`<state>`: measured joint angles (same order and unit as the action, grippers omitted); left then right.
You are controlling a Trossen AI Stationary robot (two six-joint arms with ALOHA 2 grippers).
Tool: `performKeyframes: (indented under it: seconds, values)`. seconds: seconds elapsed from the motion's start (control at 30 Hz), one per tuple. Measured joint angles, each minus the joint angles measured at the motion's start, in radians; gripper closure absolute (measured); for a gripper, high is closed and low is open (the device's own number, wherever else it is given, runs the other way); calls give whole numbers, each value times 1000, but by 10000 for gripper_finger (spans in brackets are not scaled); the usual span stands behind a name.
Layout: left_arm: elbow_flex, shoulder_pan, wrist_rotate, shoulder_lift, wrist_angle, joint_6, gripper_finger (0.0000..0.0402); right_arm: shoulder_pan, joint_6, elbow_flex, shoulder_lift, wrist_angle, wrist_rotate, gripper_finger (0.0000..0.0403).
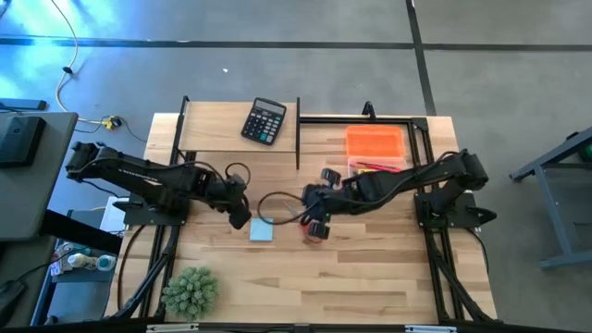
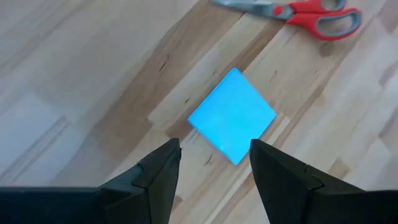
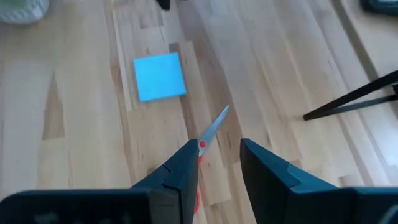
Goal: Pack school essentials
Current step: Put the red scissors into the orange supply box
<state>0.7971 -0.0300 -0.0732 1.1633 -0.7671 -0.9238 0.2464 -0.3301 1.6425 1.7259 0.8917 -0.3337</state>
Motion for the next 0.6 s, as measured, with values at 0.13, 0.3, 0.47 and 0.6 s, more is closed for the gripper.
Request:
performKeyframes:
  seconds: [0.13, 0.3, 0.47, 0.6]
  values:
    - [0, -53, -51, 0, -35, -85, 216, 25, 0, 0, 35, -3, -25, 293]
    - [0, -112, -108, 2, -49, -165, 216, 43, -17, 0, 74, -4, -74, 293]
    - [0, -153, -120, 4, -50, -220, 216, 38, -137, 0, 95, -4, -52, 291]
    - [0, -171, -125, 4, -50, -241, 216, 35, -193, -6, 96, 9, 9, 273]
